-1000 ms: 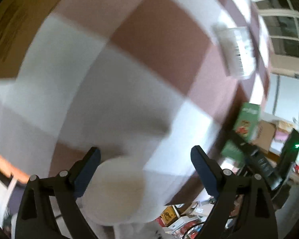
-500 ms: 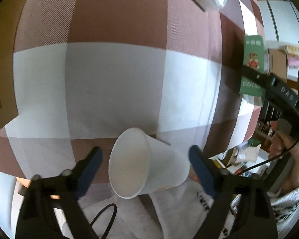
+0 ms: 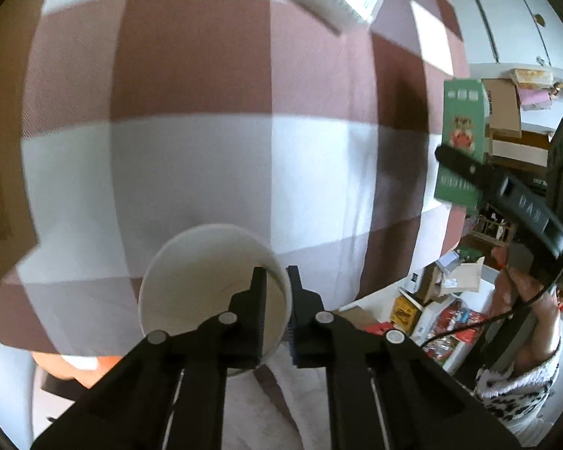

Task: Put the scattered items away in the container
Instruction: 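Lift and carry the cup with the left gripper while the right carries the BRICKS box to the box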

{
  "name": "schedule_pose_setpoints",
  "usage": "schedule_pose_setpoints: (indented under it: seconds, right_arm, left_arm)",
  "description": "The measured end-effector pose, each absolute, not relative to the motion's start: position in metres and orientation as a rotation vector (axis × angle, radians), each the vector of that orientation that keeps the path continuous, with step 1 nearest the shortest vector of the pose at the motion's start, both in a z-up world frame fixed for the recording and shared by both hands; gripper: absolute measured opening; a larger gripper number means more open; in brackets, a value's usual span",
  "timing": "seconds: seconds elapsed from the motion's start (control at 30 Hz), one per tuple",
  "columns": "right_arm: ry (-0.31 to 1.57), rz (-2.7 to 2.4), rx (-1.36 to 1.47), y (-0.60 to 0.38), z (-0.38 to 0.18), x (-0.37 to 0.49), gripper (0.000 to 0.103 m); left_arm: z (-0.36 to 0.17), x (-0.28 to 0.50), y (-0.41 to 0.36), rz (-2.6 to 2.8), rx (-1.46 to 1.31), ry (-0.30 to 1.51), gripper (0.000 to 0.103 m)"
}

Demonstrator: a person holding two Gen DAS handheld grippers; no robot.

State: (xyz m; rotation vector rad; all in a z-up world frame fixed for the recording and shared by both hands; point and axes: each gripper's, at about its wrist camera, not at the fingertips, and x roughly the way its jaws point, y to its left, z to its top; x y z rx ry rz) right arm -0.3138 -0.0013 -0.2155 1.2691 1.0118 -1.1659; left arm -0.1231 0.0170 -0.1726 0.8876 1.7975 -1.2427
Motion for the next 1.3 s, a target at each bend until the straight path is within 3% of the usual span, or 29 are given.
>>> schedule_pose_setpoints:
  seconds: [0.23, 0.4, 1.3]
  right_arm:
    - [0.975, -1.155, 1.234, -0.041, -0.191, -0.365, 0.082]
    - [0.958, -1.162, 1.206, -0.021, -0.162, -0.317, 0.082]
    - [0.967, -1.093, 1.05, -0.039, -0.089, -0.272, 0.082]
  left_arm:
    - [-0.162, -0.124, 0.006, -1.261, 0.913, 1.723, 0.007]
    - [-0.154, -0.121, 0.006, -1.278, 0.938, 1.676, 0.006]
    - [-0.047, -0.093, -0.017, -1.352, 0.845, 1.38, 0.006]
